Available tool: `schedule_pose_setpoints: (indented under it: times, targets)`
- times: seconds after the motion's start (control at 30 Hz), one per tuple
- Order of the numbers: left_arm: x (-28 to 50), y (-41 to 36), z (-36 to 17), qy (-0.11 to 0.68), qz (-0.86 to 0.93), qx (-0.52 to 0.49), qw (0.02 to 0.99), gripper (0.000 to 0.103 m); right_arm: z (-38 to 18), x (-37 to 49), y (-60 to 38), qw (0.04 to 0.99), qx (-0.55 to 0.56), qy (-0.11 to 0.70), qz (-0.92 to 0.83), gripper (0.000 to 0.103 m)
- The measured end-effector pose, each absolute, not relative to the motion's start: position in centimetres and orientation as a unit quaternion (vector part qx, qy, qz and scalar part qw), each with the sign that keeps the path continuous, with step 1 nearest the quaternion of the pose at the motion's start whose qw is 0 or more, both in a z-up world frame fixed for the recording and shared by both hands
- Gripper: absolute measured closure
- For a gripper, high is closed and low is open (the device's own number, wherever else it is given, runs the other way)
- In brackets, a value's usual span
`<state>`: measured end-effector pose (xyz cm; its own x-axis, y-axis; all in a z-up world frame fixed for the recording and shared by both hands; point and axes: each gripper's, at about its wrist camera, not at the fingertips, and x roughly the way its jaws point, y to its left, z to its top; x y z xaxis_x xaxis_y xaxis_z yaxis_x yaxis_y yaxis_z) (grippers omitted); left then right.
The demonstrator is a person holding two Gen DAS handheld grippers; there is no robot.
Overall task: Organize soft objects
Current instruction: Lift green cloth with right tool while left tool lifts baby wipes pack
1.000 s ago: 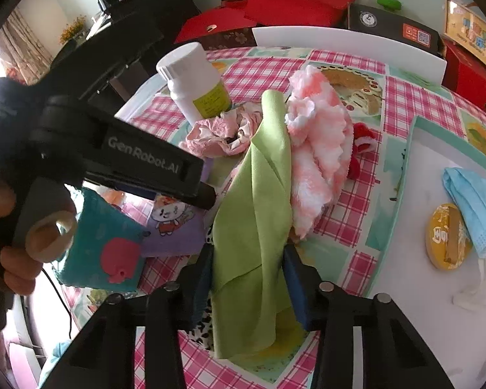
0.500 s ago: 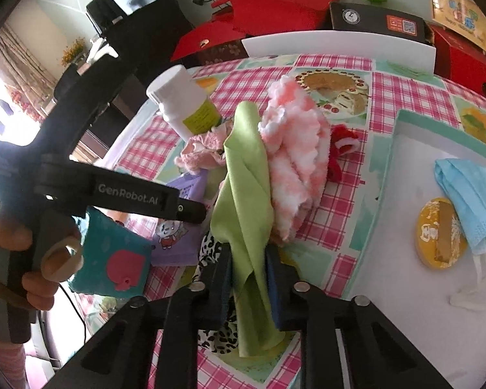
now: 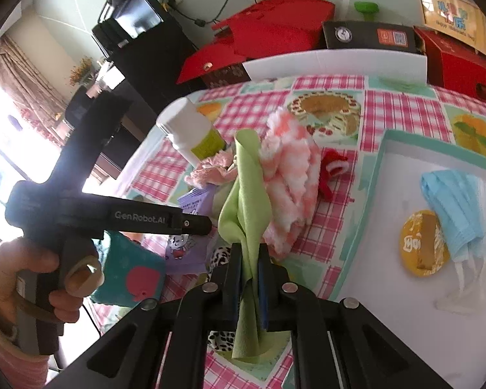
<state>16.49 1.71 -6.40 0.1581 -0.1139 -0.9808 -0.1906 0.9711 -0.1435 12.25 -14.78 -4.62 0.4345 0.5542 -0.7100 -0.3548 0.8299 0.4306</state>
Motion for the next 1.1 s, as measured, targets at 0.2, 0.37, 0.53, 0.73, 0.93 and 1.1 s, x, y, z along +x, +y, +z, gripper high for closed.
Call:
schedule_pose_setpoints:
  times: [0.2, 0.37, 0.53, 0.73, 0.93, 1.1]
  targets:
    - [14.6, 2.5, -3.4, 0.608, 0.017, -0.155, 0.779, 0.055, -3.6, 12.0, -15.1, 0.846, 0.115, 0.44, 0.278, 0.094]
    - [13.3, 3.8, -1.2, 0.579, 0.005, -0.179, 0.795, 0.055, -2.4, 11.5, -15.7, 0.854, 0.121, 0.42, 0.282, 0.094]
    - [11.8, 4.4, 1.5, 0.547, 0.005, -0.186, 0.817, 0.055, -1.1, 11.1, -16.6, 0.86, 0.129, 0.402, 0.286, 0.094]
    - [12.0, 4.5, 1.4, 0.539, 0.016, -0.187, 0.821, 0.055, -2.8, 11.9, -16.6, 0.852, 0.118, 0.435, 0.268, 0.094]
    - [12.1, 4.2, -0.6, 0.555, 0.019, -0.195, 0.808, 0.055, -4.6, 12.4, -15.8, 0.84, 0.097, 0.467, 0.259, 0.094]
    - [11.9, 4.2, -0.9, 0.557, 0.018, -0.197, 0.807, 0.055, -5.2, 12.5, -15.2, 0.837, 0.08, 0.48, 0.252, 0.09]
